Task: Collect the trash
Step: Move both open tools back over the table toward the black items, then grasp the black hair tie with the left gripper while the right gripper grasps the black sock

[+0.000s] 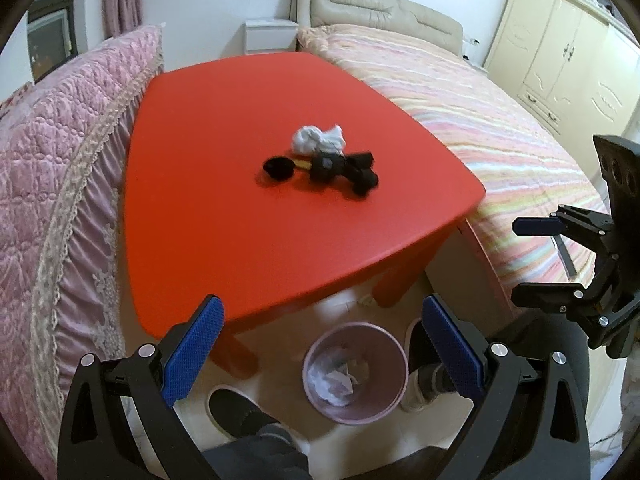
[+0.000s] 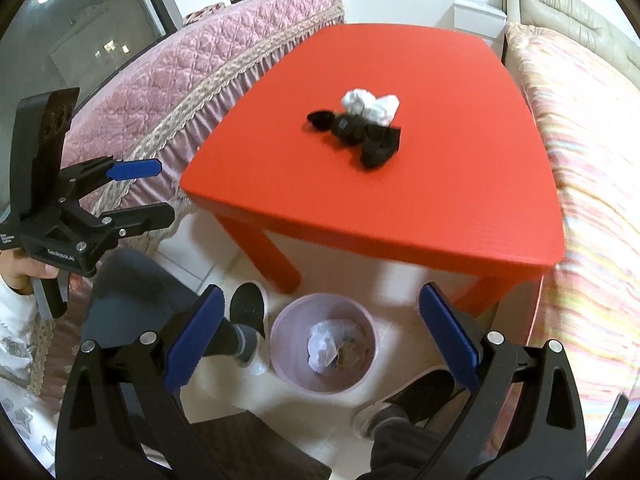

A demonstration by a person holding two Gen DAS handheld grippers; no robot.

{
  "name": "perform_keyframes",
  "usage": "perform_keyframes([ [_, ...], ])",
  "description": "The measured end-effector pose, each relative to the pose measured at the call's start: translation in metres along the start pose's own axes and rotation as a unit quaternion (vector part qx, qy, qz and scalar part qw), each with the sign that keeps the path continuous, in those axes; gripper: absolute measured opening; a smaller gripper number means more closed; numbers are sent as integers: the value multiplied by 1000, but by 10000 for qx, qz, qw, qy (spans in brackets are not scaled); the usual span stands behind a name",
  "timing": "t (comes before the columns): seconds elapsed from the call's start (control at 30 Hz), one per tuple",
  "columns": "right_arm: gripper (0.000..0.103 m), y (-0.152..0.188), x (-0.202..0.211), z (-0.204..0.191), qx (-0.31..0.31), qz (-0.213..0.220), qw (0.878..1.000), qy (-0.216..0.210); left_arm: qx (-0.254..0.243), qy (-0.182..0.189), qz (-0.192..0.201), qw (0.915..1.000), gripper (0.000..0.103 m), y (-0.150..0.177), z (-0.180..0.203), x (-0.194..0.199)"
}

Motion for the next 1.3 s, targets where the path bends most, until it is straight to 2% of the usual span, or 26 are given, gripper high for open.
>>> perform_keyframes([
  [0.3,96,-52,-28,17,108,35,9999,111,236,-48,-133,9996,95,-53,-29,-36],
  [0.63,96,-88,-88,38,126,-356,9991,186,549,-72,-542,9970,95,-97,-52,-95],
  [0.97,96,-98,-140,46,70,-769,9968,218,936,-164,-1204,9882,95,-102,-66,-156],
  [1.13,96,-96,-152,48,32,-831,9964,184,1007,-229,-1342,9856,95,-96,-70,-174],
  [1.3,83,-95,-162,51,8,-909,9957,195,993,-261,-1362,9853,95,-94,-71,-183],
])
Point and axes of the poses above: each gripper's, at about its wrist camera, not at the fingertips, and x roughly against the way its jaws point, z to its right, y to its underside, the point moved 3 cm from there along -x, roughly the way its jaws point, and after that the axes turned 9 degrees about z, right-handed, at the moved point
